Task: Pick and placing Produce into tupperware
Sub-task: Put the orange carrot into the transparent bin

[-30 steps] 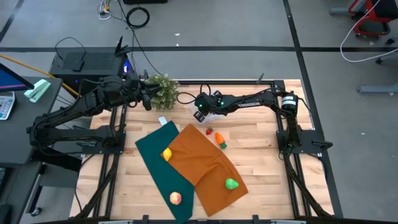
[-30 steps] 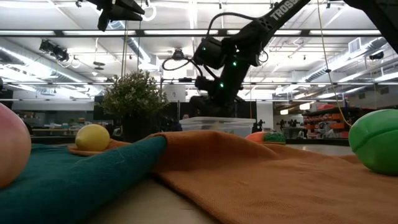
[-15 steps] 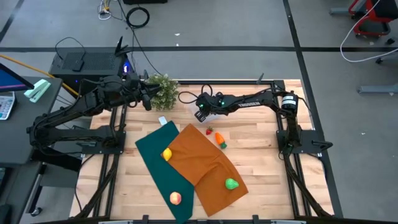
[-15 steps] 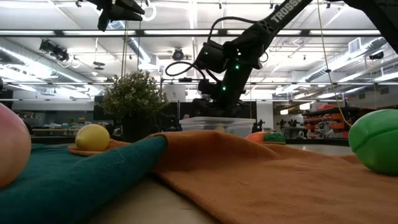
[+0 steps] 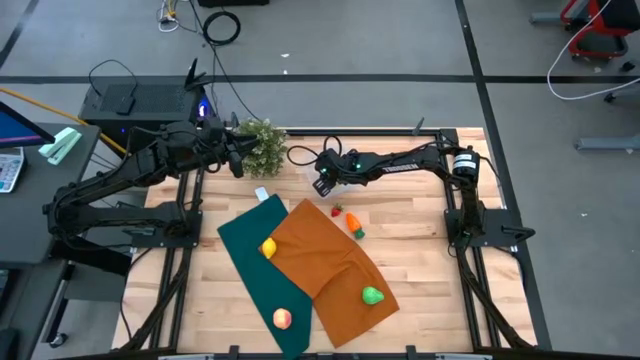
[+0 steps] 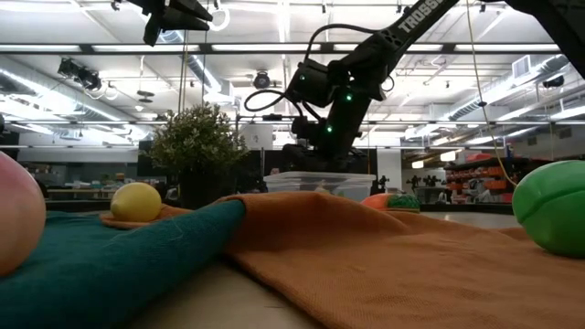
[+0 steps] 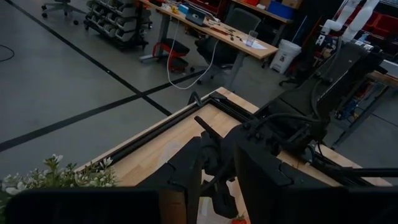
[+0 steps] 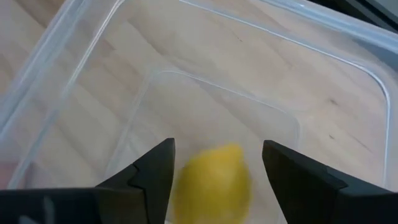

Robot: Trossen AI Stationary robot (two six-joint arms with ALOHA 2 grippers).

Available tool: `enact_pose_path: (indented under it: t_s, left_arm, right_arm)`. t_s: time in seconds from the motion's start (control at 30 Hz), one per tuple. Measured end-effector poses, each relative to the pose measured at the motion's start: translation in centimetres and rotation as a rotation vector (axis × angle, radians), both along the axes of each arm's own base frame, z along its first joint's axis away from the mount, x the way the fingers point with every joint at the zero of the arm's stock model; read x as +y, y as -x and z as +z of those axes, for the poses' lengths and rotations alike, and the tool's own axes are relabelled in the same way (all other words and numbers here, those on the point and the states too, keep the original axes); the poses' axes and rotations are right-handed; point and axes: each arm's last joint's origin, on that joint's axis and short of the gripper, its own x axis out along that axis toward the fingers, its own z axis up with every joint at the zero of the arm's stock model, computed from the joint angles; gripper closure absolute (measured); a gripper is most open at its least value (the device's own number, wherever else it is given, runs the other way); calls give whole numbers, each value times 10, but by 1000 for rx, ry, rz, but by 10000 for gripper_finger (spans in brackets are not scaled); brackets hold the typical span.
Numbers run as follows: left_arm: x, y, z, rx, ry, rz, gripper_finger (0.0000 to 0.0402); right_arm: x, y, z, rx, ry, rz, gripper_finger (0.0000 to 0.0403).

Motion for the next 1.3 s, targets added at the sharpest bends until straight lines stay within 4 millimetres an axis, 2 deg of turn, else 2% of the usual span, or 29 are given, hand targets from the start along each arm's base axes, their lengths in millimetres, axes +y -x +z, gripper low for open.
enact_pose_path:
  t_s: [0.17,0.4,0.53,0.63,0.8,1.0,1.13,1.3]
  left_arm:
    - [0,0,0,0,0,0,298]
    - [0,0,0,1,1,0,298]
    - [0,0,0,2,1,0,298]
    - [0,0,0,2,0,0,298]
    - [0,0,0,3,-1,0,298]
    - [0,0,0,6,-1,0,298]
    - [0,0,-1,7,0,-3,298]
    - [0,0,-1,13,3,-8,298]
  right_arm:
    - [-2,-8,18,-7,10,29,199]
    - [5,-15,64,96,-20,73,198]
    - [19,-10,93,208,-52,101,198]
    - [36,-3,104,307,-94,99,198]
    - [73,14,107,439,-147,56,198]
    - [119,40,112,379,-152,-47,198]
    - [135,69,99,345,-202,-184,198]
    - [146,94,86,189,-335,-323,198]
